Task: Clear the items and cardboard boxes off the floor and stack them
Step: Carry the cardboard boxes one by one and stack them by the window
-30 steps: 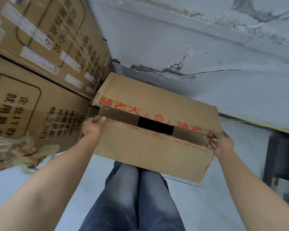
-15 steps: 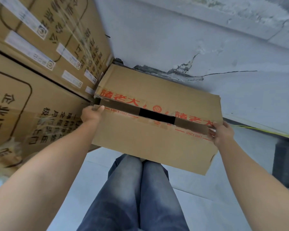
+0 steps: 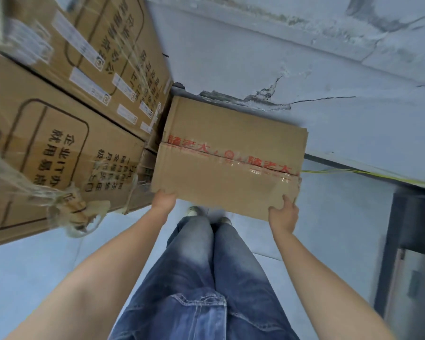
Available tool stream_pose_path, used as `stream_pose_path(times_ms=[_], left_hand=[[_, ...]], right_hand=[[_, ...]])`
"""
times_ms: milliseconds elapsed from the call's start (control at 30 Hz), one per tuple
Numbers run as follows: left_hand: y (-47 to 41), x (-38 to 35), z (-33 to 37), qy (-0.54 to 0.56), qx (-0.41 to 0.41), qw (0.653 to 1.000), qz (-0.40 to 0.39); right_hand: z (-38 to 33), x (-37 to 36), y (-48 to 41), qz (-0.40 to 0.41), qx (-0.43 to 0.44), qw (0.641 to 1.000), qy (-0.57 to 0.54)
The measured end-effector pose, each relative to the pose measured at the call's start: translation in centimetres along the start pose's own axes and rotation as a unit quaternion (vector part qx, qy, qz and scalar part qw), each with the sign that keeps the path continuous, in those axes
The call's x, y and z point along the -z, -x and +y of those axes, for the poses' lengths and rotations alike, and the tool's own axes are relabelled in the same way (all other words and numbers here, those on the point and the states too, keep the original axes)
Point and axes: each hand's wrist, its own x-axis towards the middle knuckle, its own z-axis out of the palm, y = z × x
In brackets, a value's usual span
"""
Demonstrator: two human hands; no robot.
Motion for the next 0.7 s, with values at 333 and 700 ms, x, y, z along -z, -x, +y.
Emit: stream_pose_path(times_ms=[333, 700], left_hand=[[10.0, 1.1, 0.2, 0.068, -0.046, 0.996, -0.034], [13.5, -1.3, 8.3, -0.069, -0.187, 0.968, -0.150]], right_hand=[[-0.8, 3.7, 6.7, -0.122, 0.011, 0.992, -0.029], [0.7, 7.4, 12.6, -0.020, -0.021, 0.973, -0.231]])
